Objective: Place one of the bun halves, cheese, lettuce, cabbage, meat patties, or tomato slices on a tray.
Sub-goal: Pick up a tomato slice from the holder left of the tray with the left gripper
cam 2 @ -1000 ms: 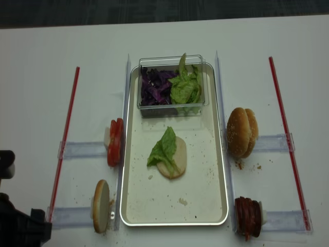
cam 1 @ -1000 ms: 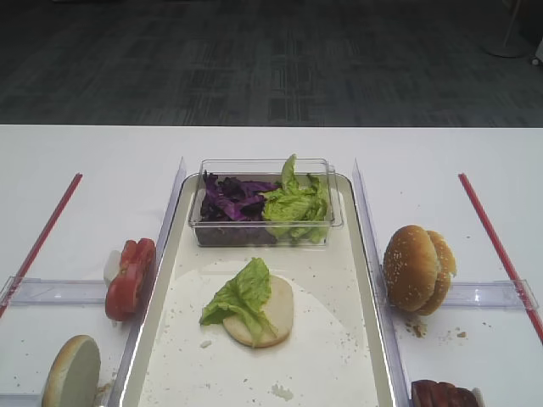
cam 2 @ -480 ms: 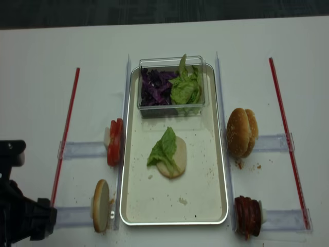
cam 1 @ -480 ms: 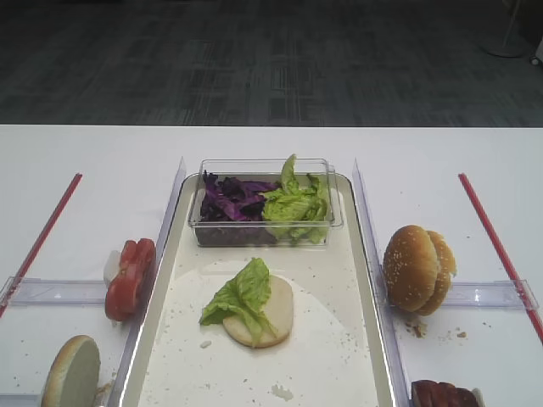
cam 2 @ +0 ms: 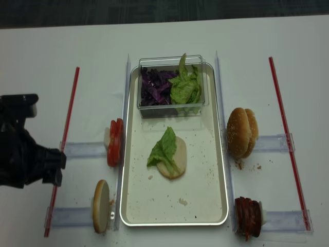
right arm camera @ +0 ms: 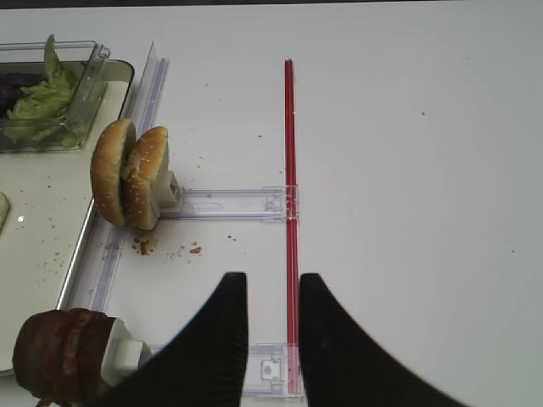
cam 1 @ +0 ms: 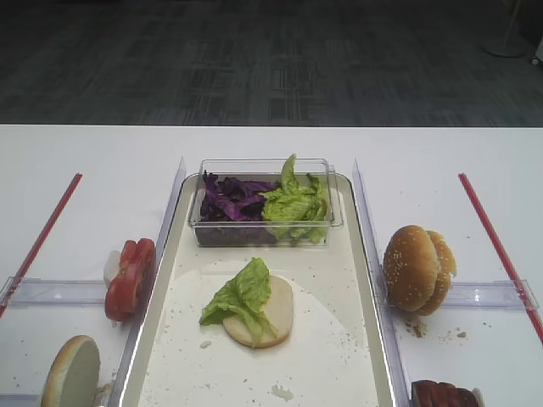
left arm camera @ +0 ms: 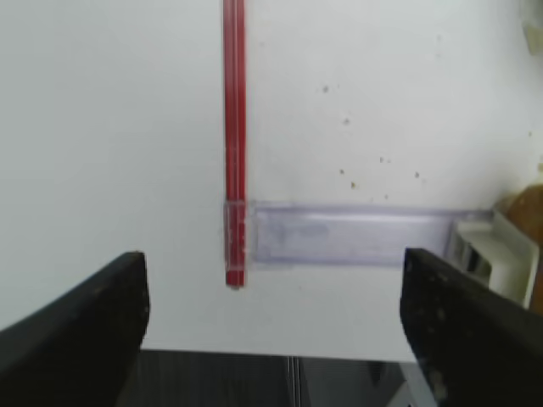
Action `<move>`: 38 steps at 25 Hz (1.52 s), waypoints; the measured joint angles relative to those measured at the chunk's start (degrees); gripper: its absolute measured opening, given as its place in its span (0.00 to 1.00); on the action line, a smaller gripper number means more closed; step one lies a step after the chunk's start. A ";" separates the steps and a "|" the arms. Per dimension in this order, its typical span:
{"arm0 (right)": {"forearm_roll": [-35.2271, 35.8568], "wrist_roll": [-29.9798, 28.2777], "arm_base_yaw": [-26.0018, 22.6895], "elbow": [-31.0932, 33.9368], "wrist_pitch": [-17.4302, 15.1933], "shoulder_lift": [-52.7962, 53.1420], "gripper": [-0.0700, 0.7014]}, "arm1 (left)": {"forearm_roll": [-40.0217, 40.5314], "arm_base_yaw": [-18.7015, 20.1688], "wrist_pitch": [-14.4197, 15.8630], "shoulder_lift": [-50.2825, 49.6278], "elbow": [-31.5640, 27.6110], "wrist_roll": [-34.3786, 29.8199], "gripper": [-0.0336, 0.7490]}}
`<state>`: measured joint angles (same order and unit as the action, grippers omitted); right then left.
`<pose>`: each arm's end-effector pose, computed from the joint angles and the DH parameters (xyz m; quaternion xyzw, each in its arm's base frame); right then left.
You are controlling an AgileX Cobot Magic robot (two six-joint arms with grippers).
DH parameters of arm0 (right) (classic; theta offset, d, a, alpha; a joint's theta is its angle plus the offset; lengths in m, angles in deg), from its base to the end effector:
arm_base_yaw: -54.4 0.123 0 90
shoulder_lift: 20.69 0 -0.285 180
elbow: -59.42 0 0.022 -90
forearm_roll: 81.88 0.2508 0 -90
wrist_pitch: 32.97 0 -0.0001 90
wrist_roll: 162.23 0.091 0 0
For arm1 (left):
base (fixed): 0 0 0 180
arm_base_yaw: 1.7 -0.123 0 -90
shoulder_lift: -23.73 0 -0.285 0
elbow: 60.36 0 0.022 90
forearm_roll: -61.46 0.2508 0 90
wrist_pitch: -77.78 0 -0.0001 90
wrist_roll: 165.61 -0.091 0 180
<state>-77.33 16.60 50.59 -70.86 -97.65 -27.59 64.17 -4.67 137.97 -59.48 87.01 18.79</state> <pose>-0.0076 0.0070 0.2665 0.0173 0.8708 0.0183 0.4910 0.2074 0.0145 0.2258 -0.0532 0.9978 0.0205 0.0349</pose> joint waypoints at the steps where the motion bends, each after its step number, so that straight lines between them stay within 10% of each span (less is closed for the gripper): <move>1: 0.00 0.00 0.00 0.00 0.00 0.00 0.35 | 0.00 0.00 -0.12 -1.77 1.56 0.00 0.75; 13: 0.00 0.13 0.00 0.00 0.00 0.00 0.34 | 0.00 0.00 -0.56 -18.86 19.55 0.00 0.75; 24: 0.00 0.13 0.00 0.00 0.00 0.00 0.34 | 0.00 0.86 0.00 -20.46 22.27 0.00 0.75; 38: 0.00 0.13 0.00 0.00 0.00 0.00 0.34 | -0.43 21.39 0.29 -20.46 22.35 7.57 0.75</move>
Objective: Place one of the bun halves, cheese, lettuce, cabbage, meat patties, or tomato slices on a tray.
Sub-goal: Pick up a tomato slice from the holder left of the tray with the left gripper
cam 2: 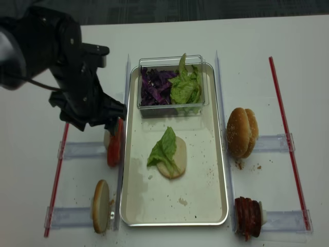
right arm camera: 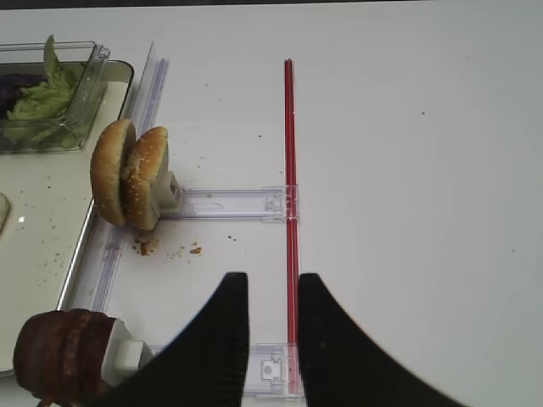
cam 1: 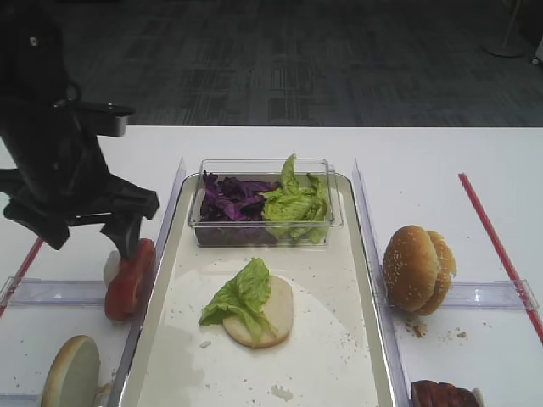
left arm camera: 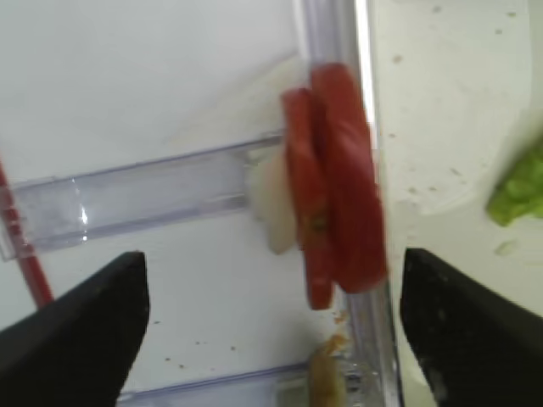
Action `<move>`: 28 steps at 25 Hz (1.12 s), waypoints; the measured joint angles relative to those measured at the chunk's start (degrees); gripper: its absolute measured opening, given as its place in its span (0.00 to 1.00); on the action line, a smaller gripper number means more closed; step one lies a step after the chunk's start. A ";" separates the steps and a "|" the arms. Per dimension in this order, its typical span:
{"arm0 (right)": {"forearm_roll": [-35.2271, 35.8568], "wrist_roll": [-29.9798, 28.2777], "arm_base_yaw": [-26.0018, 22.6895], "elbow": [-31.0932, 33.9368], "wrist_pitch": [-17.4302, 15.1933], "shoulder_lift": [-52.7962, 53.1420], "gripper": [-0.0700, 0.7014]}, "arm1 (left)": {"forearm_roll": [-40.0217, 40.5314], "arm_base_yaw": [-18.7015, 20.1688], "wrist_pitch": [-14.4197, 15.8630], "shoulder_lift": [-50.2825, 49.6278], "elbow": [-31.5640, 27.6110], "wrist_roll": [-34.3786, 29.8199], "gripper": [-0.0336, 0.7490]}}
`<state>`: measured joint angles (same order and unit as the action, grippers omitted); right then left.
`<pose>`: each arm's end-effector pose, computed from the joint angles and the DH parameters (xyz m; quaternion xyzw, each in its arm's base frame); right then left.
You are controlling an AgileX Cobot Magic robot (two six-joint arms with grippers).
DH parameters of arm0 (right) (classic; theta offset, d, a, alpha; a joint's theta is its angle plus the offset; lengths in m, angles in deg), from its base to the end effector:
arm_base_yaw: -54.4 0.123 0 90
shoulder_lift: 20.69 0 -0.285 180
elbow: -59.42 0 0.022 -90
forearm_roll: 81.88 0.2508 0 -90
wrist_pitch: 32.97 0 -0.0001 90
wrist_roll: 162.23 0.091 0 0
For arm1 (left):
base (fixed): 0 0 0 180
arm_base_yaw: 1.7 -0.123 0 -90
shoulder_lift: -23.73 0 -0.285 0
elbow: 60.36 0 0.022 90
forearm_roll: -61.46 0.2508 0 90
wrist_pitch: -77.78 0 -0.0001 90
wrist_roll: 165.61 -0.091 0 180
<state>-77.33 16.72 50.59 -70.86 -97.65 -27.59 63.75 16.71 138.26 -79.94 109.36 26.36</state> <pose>-0.0076 0.0070 0.2665 0.0182 0.8708 0.0188 0.4910 0.2992 -0.0962 0.2277 0.0651 0.9965 0.0045 0.0516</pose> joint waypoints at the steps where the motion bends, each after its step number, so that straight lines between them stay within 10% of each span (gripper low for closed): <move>1: 0.00 0.00 0.00 0.00 0.00 0.00 0.34 | 0.00 1.65 0.00 0.00 0.00 0.64 0.75; 8: 0.00 0.00 0.00 0.00 0.00 0.00 0.34 | 0.00 7.81 -1.11 0.00 0.00 4.50 0.75; 28: 0.00 0.00 0.00 0.00 0.00 0.00 0.34 | -2.29 8.25 -5.39 -0.52 0.00 5.74 0.75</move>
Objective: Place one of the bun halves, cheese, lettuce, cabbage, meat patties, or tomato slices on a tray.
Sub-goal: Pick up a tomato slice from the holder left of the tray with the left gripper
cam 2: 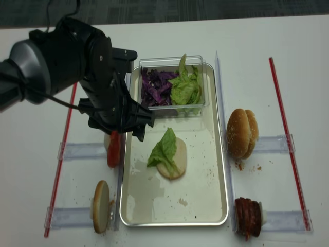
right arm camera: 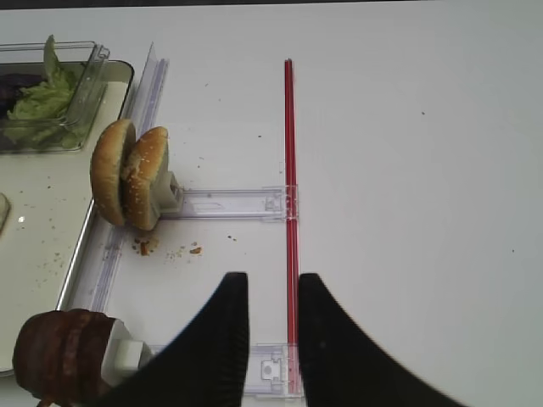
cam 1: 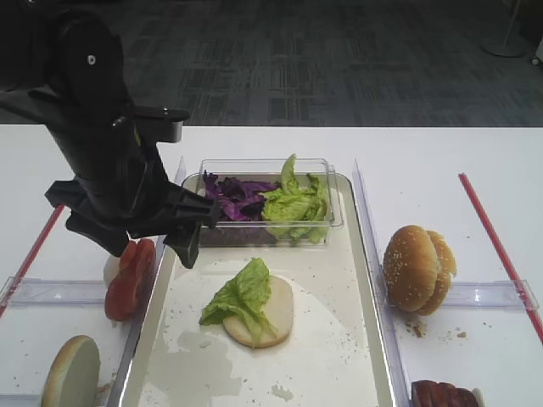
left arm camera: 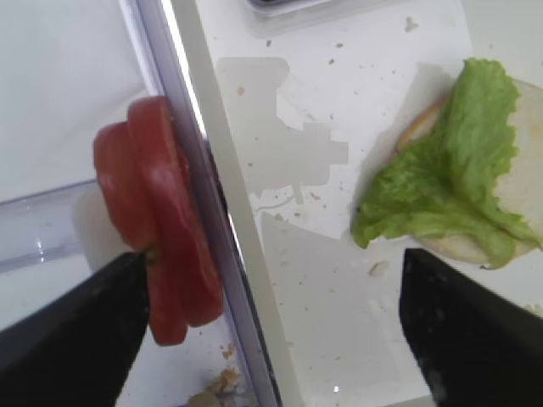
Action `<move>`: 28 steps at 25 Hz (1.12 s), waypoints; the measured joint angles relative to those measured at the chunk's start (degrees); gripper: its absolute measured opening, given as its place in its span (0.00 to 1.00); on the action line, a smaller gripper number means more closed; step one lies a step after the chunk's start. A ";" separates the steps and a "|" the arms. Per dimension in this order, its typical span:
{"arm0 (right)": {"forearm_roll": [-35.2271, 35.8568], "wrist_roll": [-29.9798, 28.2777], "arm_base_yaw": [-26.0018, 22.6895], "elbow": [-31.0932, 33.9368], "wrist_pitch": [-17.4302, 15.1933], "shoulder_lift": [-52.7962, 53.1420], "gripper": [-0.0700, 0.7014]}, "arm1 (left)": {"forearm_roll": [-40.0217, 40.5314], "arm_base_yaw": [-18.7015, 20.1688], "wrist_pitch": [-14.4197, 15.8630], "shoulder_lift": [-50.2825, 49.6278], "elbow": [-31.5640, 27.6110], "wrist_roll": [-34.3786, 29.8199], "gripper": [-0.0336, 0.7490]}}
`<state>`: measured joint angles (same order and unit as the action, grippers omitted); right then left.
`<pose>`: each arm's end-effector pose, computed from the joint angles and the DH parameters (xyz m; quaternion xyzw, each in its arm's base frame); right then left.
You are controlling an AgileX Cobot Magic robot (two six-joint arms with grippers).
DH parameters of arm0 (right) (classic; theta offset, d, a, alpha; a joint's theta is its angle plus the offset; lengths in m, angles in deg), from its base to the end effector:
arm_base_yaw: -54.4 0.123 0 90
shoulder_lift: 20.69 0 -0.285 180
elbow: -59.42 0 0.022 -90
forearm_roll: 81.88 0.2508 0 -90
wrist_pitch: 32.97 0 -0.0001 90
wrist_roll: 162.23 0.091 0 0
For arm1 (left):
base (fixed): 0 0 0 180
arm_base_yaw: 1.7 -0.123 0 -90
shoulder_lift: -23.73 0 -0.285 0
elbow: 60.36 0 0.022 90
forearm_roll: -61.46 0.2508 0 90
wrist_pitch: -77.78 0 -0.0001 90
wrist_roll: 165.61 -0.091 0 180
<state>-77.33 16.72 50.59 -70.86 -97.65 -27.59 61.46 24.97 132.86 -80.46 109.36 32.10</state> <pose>-0.0076 0.0070 0.2665 0.0182 0.8708 0.0188 0.4910 0.2892 -0.1453 0.2259 0.0778 0.9928 -0.0344 0.0843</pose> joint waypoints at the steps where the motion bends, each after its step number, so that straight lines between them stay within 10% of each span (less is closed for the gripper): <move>1: 0.00 0.00 0.00 0.00 0.00 0.00 0.34 | 0.00 0.00 0.00 -0.60 0.00 0.00 0.75; 14: 0.00 0.00 0.00 0.00 0.00 0.00 0.34 | 0.00 0.00 -0.44 -5.71 0.05 -0.19 0.72; 28: 0.00 -0.10 0.00 0.00 0.00 0.00 0.34 | 5.60 0.00 -0.52 -5.88 0.05 1.71 0.33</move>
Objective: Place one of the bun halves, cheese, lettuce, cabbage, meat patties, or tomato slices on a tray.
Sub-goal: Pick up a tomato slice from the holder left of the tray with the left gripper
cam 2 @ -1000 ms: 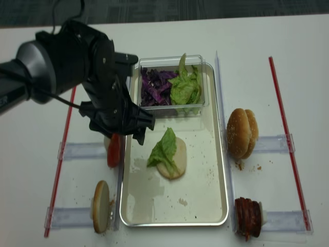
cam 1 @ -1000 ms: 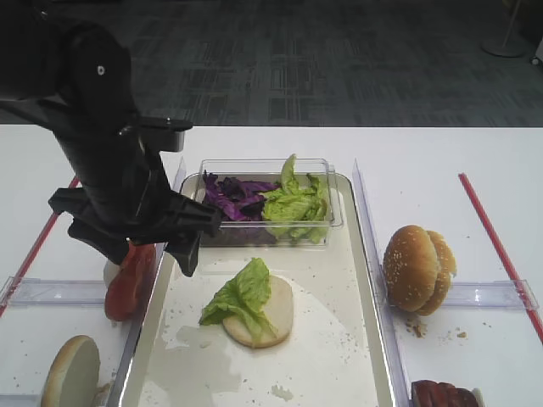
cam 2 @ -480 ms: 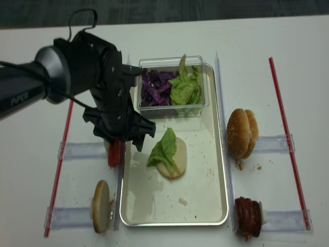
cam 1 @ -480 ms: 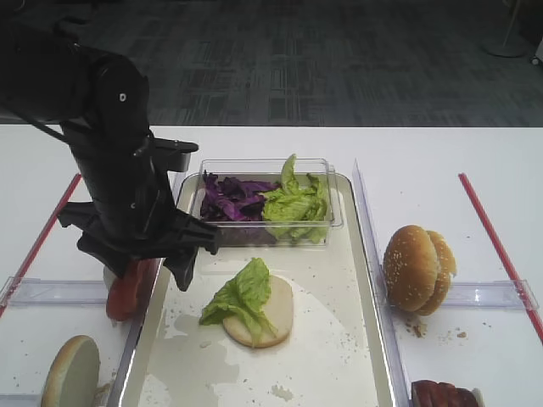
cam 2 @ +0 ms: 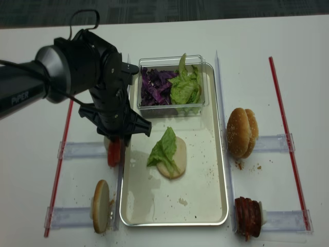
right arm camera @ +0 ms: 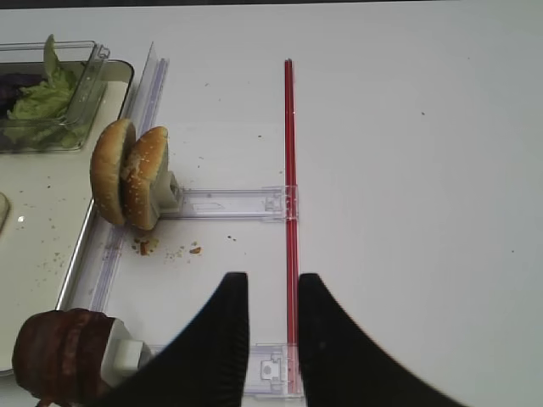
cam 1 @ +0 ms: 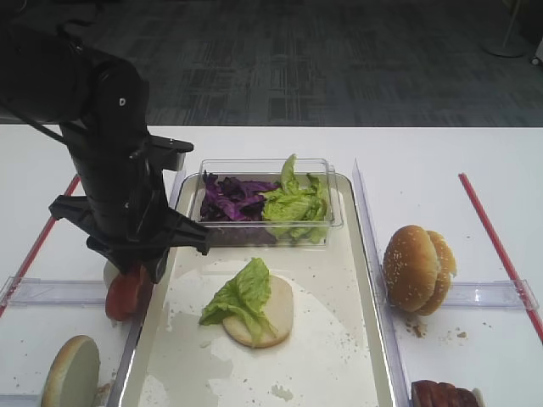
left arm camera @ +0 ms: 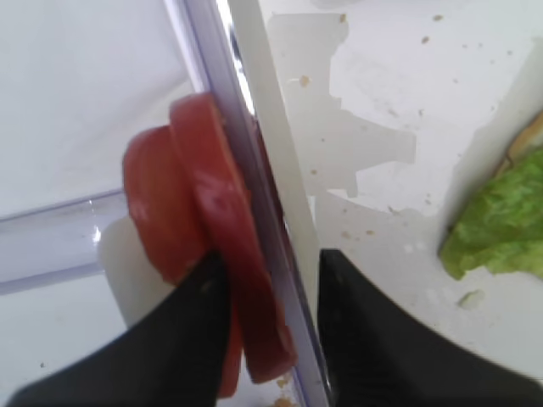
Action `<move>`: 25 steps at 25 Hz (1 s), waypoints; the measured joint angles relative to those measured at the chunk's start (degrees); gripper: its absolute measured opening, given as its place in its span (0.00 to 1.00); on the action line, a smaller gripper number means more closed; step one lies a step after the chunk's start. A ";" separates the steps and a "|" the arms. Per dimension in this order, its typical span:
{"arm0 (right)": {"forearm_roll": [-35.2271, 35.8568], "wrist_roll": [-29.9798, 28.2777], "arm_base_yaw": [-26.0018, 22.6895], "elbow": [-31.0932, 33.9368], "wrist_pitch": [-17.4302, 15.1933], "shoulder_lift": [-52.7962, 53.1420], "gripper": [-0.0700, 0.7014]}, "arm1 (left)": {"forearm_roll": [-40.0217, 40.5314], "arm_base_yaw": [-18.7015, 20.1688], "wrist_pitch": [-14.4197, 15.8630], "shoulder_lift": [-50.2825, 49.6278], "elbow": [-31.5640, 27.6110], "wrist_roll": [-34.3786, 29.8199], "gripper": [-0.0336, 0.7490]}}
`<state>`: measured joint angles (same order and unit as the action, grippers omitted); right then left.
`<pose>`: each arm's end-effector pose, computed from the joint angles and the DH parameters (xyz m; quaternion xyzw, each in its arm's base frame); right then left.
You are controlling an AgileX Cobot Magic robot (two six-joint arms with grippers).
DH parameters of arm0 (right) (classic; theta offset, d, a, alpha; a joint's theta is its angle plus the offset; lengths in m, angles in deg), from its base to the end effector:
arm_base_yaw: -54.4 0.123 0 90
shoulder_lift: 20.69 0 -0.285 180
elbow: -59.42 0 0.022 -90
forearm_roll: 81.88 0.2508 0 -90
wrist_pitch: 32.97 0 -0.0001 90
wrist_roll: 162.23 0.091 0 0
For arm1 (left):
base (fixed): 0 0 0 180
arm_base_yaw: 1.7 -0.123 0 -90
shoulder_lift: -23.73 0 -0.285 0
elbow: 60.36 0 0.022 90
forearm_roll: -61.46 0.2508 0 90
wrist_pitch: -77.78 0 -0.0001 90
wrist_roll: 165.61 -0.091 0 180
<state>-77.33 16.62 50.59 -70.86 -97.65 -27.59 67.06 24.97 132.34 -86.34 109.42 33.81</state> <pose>-0.0076 0.0070 0.2665 0.0174 0.8708 0.0184 0.4910 0.3015 -0.1433 0.1929 0.0895 0.9941 0.0202 0.0574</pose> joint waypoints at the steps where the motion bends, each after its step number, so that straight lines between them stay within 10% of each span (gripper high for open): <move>1: 0.00 0.00 0.00 0.00 0.00 0.00 0.34 | 0.00 0.00 0.00 -0.09 0.00 0.00 0.30; 25: 0.00 0.00 0.00 0.00 0.00 0.00 0.34 | 1.61 0.00 1.68 0.87 1.60 1.35 0.12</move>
<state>-77.33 16.62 50.59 -70.86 -97.65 -27.59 68.66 24.97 134.02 -85.47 111.02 35.16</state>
